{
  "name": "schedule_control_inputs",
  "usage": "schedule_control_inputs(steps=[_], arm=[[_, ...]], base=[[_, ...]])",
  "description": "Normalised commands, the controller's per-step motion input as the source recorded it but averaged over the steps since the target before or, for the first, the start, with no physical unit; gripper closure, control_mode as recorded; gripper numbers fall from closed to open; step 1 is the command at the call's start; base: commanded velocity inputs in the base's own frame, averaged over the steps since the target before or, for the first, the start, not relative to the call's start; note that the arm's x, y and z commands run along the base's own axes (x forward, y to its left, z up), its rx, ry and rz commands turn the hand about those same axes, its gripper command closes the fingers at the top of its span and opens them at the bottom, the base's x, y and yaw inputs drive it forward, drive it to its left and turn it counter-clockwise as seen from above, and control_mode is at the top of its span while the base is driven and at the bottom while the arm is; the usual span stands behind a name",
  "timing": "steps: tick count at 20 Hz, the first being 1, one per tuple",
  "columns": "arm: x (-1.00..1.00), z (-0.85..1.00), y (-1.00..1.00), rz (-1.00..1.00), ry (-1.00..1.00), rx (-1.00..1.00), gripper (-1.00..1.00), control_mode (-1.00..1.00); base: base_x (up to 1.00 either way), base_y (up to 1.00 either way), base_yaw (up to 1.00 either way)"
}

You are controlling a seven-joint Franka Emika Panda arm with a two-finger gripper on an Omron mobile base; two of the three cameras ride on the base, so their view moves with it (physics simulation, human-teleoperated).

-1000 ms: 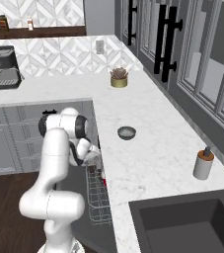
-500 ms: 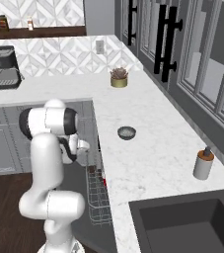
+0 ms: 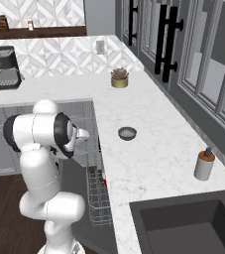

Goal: Pick up the cup and bowl from the counter, place them in the dishwasher, and close the dishwasher door.

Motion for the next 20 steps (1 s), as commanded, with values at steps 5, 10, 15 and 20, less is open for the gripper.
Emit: schedule_control_inputs(steps=[5, 10, 15, 20], arm=[[0.41, 1.0, -0.33, 0.01, 0.12, 0.0, -1.0, -1.0], [0.74, 0.57, -0.72, 0.0, 0.21, -0.04, -1.0, -1.0], [0.73, 0.09, -0.63, 0.0, 0.16, -0.1, -1.0, -1.0], [0.31, -0.27, -0.42, 0.0, 0.04, -0.14, -1.0, -1.0]], base=[[0.0, 0.0, 0.0], [0.0, 0.0, 0.0], [0.0, 0.0, 0.0], [0.0, 0.0, 0.0]])
